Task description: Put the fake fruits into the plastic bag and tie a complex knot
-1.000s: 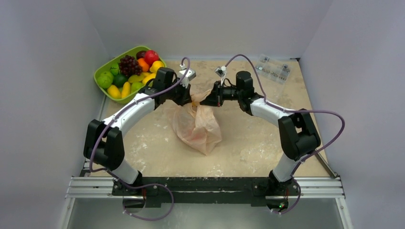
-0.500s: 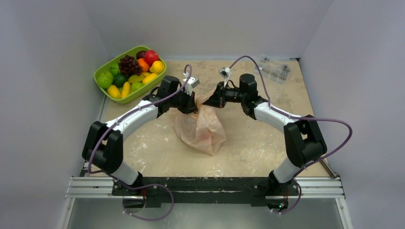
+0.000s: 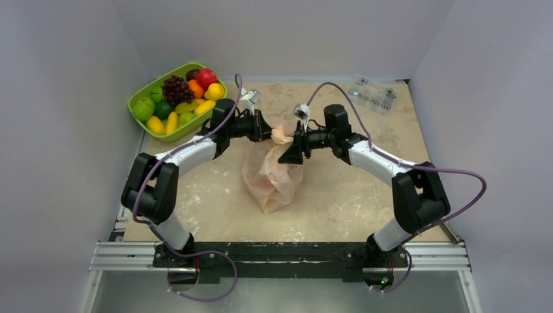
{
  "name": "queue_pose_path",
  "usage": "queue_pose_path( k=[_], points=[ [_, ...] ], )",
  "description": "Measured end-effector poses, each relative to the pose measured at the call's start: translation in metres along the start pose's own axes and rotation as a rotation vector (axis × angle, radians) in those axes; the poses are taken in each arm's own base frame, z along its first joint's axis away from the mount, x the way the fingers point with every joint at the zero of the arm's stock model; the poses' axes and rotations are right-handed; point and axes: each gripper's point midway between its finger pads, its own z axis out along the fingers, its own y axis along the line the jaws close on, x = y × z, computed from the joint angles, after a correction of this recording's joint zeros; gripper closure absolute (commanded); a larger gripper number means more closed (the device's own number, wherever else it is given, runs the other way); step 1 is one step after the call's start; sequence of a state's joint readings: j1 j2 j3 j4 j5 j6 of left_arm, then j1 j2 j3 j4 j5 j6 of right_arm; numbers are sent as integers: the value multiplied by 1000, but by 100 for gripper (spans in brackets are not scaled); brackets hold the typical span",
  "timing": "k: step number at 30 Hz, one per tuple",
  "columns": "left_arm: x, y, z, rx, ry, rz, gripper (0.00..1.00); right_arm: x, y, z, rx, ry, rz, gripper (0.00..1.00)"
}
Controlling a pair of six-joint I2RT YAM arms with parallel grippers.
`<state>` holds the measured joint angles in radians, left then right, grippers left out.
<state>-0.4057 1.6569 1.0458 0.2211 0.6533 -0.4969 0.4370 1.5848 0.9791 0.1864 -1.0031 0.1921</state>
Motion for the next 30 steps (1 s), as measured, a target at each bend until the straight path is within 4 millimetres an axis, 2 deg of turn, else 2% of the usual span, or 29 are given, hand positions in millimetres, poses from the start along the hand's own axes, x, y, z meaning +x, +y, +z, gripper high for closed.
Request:
queue_pose_path(
  k=[1,3,4,6,7,9,10,13,15,17,19,21,23,25,27,30],
  points=[
    [-2,-1,0,27,-5,-18,100,2,5,-1,-20,19,-8,26],
    [-2,-1,0,63,-2,-54,100,-3,13,-4,-51,57,-37,19],
    [-1,0,0,71,3,-66,100,-10,17,-7,-61,69,-56,5],
    [3,1,-2,87,18,-90,100,-28,24,-17,-80,71,-85,1],
    [5,1,-3,92,23,-95,100,-39,25,-25,-81,58,-97,4],
    [6,-1,-4,104,31,-97,100,-64,23,-51,-57,5,-106,14],
    [7,-2,-4,109,34,-96,100,-73,18,-66,-29,-25,-98,24],
    [10,-2,-5,114,47,-98,100,-93,0,-100,68,-106,-65,65],
    [13,-1,-5,111,59,-108,100,-95,-17,-105,132,-132,-37,81],
    [17,1,-4,107,75,-121,100,-86,-33,-98,170,-127,12,87],
    [20,4,-3,102,92,-136,100,-71,-52,-82,191,-91,65,83],
    [21,5,-1,100,105,-143,100,-46,-69,-63,197,-21,118,72],
    [21,5,-1,102,114,-141,100,-20,-78,-46,195,49,154,62],
    [21,3,-1,109,120,-138,100,2,-80,-30,188,109,170,48],
    [22,2,-2,115,129,-141,100,13,-76,-18,175,141,159,39],
    [24,0,-1,133,148,-149,100,12,-70,-3,148,144,121,31]
  ],
)
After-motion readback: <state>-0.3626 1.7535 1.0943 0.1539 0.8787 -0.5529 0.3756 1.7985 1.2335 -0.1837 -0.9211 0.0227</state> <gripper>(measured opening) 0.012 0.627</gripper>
